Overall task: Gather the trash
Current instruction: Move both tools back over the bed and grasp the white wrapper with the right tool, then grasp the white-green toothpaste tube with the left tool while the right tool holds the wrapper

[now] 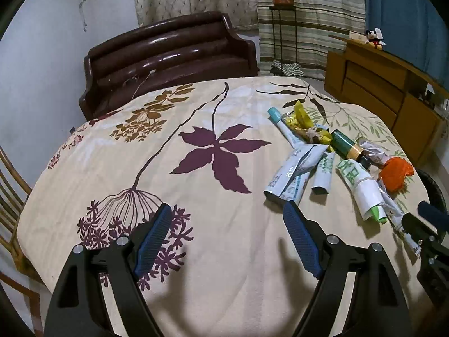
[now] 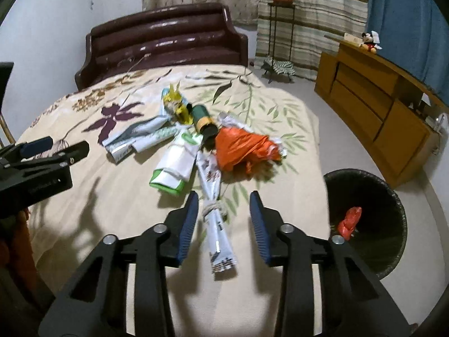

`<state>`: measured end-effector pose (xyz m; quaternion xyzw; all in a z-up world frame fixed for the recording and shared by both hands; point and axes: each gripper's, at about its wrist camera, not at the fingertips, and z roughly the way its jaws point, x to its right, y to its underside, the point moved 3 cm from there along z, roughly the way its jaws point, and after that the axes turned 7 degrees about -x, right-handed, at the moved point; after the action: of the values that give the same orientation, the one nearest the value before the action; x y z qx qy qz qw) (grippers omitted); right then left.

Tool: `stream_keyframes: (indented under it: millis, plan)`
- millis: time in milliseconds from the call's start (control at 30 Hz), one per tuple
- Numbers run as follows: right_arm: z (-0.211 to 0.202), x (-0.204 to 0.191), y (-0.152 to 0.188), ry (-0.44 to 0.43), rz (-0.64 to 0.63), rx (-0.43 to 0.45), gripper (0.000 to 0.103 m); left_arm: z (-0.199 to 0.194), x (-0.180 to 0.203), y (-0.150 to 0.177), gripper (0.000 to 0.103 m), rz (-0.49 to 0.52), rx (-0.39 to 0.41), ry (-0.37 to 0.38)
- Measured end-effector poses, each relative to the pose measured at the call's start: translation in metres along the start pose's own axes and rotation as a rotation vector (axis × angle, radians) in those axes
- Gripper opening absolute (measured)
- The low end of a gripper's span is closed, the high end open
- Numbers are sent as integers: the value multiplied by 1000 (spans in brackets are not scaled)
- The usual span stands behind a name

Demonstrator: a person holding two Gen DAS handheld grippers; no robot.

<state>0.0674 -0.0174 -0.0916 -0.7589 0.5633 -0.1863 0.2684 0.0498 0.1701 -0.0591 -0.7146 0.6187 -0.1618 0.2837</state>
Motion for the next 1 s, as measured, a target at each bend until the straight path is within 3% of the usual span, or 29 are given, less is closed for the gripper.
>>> stream_keyframes:
  millis: [233, 400, 733, 1000]
  plan:
    - [12, -8, 5, 3, -23, -50, 19, 4, -7, 2, 79, -3, -8, 3]
    - [12, -13, 4, -8, -46, -56, 17, 6, -8, 4, 79, -6, -17, 5]
    - [-24, -18, -7, -29, -56, 55, 16, 2, 3, 2, 79, 5, -7, 25]
    - [-45, 20, -17, 17, 19, 122, 16, -7, 43, -6, 79, 60, 5, 92]
